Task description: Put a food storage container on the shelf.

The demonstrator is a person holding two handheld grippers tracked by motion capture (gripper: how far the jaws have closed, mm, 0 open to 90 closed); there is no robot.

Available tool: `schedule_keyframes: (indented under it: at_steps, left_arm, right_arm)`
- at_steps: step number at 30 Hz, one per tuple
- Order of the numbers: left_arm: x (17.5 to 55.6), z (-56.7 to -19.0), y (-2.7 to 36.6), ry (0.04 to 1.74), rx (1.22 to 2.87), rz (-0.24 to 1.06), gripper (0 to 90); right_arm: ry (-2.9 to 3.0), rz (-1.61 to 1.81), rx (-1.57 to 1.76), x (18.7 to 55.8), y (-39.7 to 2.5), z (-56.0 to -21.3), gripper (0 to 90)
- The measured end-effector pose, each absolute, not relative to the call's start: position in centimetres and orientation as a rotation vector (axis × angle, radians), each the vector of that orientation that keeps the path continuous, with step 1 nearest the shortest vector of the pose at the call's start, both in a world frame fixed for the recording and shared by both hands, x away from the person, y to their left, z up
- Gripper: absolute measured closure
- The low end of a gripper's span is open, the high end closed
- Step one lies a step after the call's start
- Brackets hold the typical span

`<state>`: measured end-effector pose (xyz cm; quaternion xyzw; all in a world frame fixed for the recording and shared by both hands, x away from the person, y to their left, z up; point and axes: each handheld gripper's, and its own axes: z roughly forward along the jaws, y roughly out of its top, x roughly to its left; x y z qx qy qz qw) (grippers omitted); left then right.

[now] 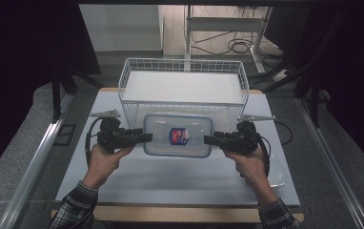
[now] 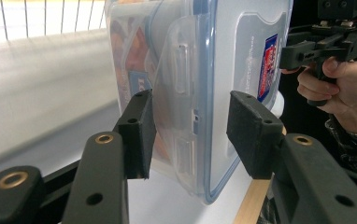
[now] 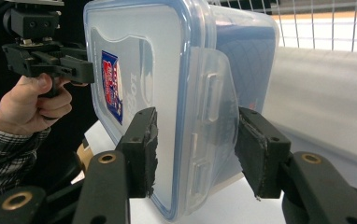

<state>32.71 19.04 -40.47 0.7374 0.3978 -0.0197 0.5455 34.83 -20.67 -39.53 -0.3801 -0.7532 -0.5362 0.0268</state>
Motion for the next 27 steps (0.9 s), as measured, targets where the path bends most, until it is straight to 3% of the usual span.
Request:
schedule_keyframes:
  at_steps: [27]
  left_arm:
    - [37.5,-33.1,19.4,0.932,1.686,-0.019,52.7]
  right_arm:
    - [-2.301,-1.771,-1.165,39.8,-20.3,-31.6,50.6]
